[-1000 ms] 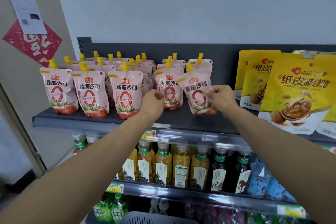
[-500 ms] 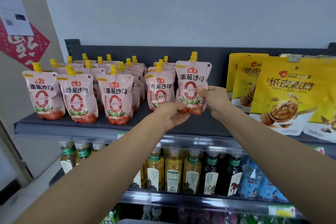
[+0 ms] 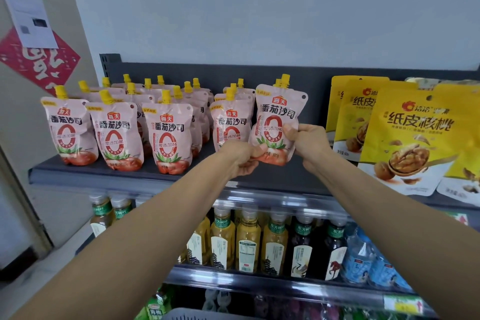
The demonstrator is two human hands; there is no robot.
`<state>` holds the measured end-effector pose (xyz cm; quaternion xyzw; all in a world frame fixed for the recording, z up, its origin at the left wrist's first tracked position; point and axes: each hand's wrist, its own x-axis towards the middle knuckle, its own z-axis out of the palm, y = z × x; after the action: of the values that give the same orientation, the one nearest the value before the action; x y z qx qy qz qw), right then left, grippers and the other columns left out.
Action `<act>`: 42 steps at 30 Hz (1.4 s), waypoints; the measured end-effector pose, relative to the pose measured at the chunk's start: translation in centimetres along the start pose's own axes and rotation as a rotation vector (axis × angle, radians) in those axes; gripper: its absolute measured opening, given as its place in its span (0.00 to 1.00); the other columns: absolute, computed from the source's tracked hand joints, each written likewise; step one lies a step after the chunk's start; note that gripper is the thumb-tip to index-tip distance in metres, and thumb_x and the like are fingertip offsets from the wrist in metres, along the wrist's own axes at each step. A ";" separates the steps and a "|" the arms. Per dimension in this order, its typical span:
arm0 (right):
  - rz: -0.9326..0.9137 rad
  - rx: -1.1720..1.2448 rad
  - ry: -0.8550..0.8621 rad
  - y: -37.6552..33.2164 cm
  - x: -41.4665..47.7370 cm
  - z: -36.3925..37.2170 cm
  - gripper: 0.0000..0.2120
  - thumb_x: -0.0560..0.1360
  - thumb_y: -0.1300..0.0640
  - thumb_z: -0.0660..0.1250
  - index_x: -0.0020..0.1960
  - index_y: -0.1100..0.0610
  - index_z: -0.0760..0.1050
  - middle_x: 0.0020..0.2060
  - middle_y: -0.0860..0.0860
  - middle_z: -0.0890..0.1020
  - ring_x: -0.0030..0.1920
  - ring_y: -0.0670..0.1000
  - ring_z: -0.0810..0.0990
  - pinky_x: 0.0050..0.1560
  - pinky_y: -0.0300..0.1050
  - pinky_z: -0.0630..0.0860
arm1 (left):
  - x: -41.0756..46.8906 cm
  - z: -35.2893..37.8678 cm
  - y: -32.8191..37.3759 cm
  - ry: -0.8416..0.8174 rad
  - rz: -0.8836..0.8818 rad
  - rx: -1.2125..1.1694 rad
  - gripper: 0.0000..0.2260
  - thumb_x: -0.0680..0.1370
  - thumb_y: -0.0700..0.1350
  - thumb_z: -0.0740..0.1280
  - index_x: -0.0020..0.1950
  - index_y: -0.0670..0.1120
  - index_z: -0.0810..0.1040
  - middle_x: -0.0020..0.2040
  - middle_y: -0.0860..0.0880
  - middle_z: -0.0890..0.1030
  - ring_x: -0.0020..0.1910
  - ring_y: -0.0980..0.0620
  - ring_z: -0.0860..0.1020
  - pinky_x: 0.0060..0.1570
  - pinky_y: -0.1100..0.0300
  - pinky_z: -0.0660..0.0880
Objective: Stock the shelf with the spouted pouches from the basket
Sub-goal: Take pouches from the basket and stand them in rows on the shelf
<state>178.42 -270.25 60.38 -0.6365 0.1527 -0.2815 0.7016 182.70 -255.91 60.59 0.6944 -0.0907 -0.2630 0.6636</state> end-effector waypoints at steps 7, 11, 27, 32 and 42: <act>0.000 0.000 0.016 0.3 0.5 -0.2 0.04 0.75 0.60 0.67 0.42 0.57 0.79 0.37 0.49 0.83 0.38 0.47 0.83 0.27 0.38 0.78 | 0.8 0.0 -0.4 0.032 0.200 0.260 0.11 0.76 0.45 0.68 0.36 0.45 0.71 0.33 0.47 0.75 0.27 0.53 0.74 0.21 0.67 0.73; -0.019 -0.020 0.064 0.3 1.5 -0.5 0.06 0.75 0.60 0.67 0.39 0.56 0.78 0.36 0.49 0.83 0.37 0.47 0.82 0.30 0.40 0.78 | 1.4 0.2 -0.3 0.003 0.181 0.292 0.11 0.75 0.46 0.69 0.43 0.41 0.70 0.37 0.44 0.79 0.31 0.50 0.79 0.26 0.63 0.78; -0.028 -0.088 0.069 5.1 6.2 -1.0 0.07 0.75 0.60 0.66 0.40 0.53 0.79 0.41 0.50 0.83 0.38 0.44 0.82 0.32 0.38 0.79 | 4.3 -0.1 -1.2 0.073 0.213 0.435 0.06 0.75 0.36 0.66 0.52 0.38 0.76 0.36 0.46 0.76 0.34 0.54 0.74 0.37 0.65 0.75; -0.026 -0.088 0.016 5.7 6.6 -1.3 0.07 0.76 0.62 0.65 0.42 0.53 0.79 0.41 0.49 0.82 0.38 0.42 0.82 0.31 0.35 0.78 | 4.4 -0.5 -1.3 0.053 0.226 0.406 0.05 0.75 0.35 0.65 0.51 0.40 0.76 0.37 0.46 0.77 0.35 0.53 0.76 0.35 0.66 0.76; 0.006 -0.157 -0.032 4.9 6.0 -2.0 0.14 0.74 0.65 0.67 0.59 0.60 0.75 0.53 0.52 0.80 0.46 0.46 0.79 0.40 0.37 0.76 | 3.7 -1.4 -1.0 0.039 0.228 0.384 0.04 0.75 0.34 0.65 0.48 0.41 0.75 0.38 0.46 0.77 0.37 0.52 0.77 0.38 0.64 0.77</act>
<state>183.02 -275.26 56.17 -0.6936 0.1649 -0.2561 0.6527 186.26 -256.38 58.71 0.7981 -0.2040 -0.1508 0.5464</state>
